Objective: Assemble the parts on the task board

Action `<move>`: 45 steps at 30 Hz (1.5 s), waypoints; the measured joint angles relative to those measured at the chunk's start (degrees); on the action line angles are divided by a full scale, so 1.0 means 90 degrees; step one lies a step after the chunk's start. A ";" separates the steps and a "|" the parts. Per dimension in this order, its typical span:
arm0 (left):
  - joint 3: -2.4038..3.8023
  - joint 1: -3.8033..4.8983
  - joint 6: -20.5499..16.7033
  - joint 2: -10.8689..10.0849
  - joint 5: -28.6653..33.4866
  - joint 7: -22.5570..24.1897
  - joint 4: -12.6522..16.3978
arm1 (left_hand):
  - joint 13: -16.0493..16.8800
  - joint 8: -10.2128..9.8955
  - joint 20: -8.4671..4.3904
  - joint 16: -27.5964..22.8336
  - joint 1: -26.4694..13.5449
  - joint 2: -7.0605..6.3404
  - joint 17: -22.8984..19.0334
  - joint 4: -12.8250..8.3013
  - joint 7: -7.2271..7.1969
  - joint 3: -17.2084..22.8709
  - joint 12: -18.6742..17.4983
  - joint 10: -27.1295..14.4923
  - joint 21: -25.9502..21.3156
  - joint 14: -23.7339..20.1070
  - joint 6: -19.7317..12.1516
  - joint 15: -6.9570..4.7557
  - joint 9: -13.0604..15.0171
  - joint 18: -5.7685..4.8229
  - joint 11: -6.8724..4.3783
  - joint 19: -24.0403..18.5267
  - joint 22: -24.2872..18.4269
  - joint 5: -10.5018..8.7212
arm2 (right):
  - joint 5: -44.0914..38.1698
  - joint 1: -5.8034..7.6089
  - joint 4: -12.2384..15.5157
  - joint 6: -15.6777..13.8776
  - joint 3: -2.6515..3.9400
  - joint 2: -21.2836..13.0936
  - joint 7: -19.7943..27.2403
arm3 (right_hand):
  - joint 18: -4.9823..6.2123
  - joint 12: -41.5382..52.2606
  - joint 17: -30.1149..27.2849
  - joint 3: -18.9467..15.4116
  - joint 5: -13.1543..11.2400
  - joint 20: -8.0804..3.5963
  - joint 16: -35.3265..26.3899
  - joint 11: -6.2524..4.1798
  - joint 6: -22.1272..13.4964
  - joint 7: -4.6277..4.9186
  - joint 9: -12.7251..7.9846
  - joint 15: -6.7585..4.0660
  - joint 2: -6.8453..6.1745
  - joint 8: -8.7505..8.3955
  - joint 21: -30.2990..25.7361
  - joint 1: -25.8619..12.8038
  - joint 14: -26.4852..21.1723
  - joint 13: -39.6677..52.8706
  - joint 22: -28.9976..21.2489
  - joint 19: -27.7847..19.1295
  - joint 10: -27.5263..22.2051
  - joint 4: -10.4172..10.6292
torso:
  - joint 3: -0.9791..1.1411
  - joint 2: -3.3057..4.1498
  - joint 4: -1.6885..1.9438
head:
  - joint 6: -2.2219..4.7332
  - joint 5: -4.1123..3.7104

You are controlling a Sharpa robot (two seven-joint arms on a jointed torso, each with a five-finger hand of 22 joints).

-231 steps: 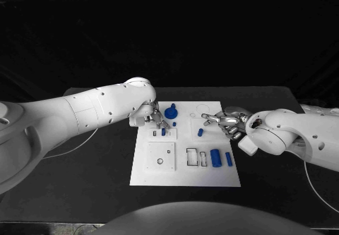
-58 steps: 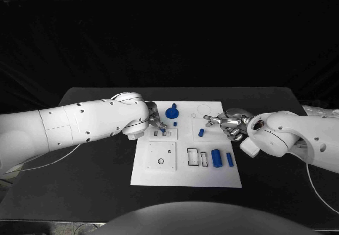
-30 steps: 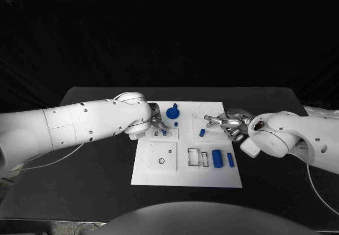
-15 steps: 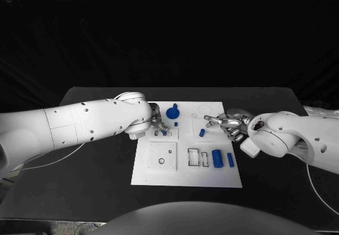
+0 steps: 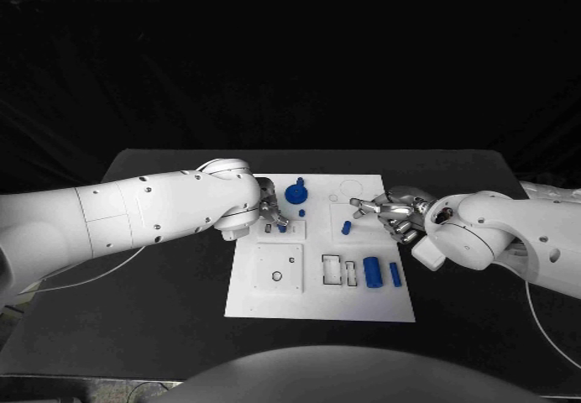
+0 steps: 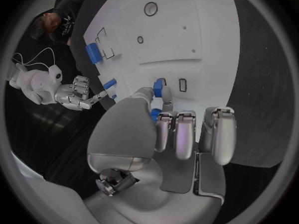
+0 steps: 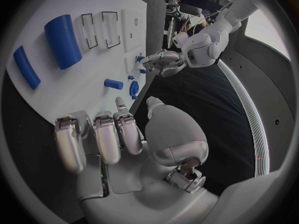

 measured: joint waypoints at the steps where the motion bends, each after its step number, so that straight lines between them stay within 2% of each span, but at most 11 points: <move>1: 0.0000 -0.0001 0.0000 0.0000 0.0000 0.0000 0.0000 | 0.0000 0.0012 0.0000 0.0000 0.0001 0.0001 0.0000 0.0000 0.0000 0.0000 0.0000 0.0000 0.0000 0.0000 0.0000 0.0000 -0.0001 0.0000 0.0000 0.0000 0.0000 0.0006 | 0.0000 0.0000 0.0000 0.0000 0.0000 0.0000 0.0000 | 0.0000 0.0000 0.0000 0.0000 0.0000 0.0000 0.0000 0.0000 0.0000 0.0000 0.0000 0.0000 0.0000 0.0000 0.0000 0.0000 0.0000 0.0000 0.0000 0.0000 0.0000 0.0000 | 0.0000 0.0001 0.0000 | 0.0000 0.0000; 31: 0.0000 -0.0009 -0.0120 -0.0018 0.0001 0.0025 0.0012 | -0.0002 0.0011 0.0000 0.0000 0.0034 0.0034 -0.0002 -0.0015 0.0011 0.0015 0.0000 0.0000 0.0000 0.0000 0.0011 0.0000 -0.0004 0.0000 0.0000 0.0000 0.0000 0.0015 | 0.0002 -0.0009 -0.0011 0.0001 0.0000 0.0004 0.0002 | 0.0000 0.0000 -0.0002 0.0000 0.0000 0.0000 0.0000 0.0000 0.0000 0.0000 0.0000 0.0000 0.0026 0.0000 0.0000 0.0025 0.0000 0.0000 -0.0001 0.0000 0.0000 0.0000 | -0.0002 0.0004 0.0000 | 0.0000 -0.0031; 45: 0.0000 -0.0009 -0.0152 -0.0022 0.0000 0.0031 -0.0033 | -0.0003 0.0009 0.0000 0.0000 0.0033 0.0033 -0.0003 -0.0014 0.0012 0.0049 0.0000 0.0000 0.0000 0.0000 0.0012 0.0000 -0.0003 0.0000 0.0000 0.0000 0.0000 -0.0003 | 0.0002 -0.0009 -0.0013 0.0001 0.0000 0.0008 0.0002 | 0.0000 0.0000 -0.0003 0.0000 0.0000 0.0000 0.0000 0.0000 0.0000 0.0000 0.0000 0.0000 0.0025 0.0000 0.0000 0.0026 0.0000 0.0000 0.0004 0.0000 0.0000 0.0000 | 0.0000 0.0003 -0.0003 | 0.0000 -0.0017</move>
